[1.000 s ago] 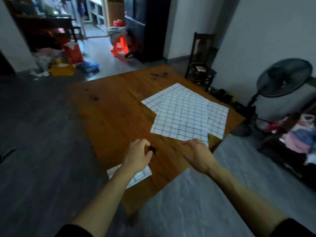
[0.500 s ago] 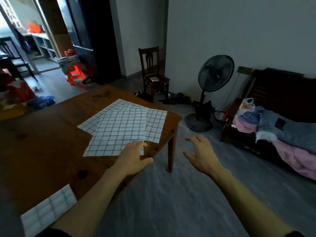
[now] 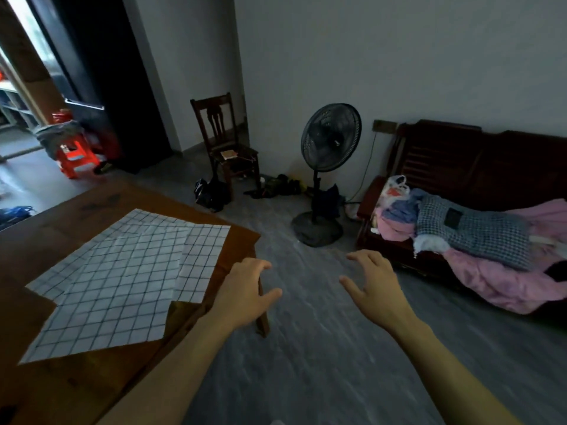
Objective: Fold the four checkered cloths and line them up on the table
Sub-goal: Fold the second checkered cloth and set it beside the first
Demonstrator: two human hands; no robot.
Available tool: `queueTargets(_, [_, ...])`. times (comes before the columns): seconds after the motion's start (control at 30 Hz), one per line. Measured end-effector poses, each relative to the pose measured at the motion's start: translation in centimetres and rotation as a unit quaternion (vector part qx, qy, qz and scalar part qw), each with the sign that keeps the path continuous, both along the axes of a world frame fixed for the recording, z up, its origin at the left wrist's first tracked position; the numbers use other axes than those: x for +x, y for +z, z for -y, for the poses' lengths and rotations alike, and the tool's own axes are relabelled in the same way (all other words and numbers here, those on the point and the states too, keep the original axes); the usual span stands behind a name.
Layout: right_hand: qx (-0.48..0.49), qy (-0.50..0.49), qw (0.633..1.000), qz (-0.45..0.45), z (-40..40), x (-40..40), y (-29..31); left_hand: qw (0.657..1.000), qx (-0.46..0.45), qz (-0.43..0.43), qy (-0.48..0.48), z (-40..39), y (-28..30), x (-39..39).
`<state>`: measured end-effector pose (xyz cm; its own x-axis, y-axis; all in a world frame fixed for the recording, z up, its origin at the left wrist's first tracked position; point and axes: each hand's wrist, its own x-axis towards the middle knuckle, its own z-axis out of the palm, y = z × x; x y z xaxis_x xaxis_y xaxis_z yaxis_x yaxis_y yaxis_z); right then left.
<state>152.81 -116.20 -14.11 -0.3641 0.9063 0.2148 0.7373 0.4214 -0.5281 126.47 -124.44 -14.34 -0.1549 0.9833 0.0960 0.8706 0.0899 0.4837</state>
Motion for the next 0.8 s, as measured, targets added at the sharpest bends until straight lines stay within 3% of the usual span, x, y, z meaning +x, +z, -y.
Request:
queueTargets(0.43, [0.009, -0.050, 0.996, 0.070, -21.1, 0.1, 2.1, 0.994, 0.036, 0.084, -0.055, -25.8, -1.9, -0.3])
queueTargets(0.8, [-0.011, -0.013, 0.999, 0.036, -40.5, -1.4, -0.1, 0.999, 0.007, 0.044, -0.027, -41.9, -3.1, -1.7])
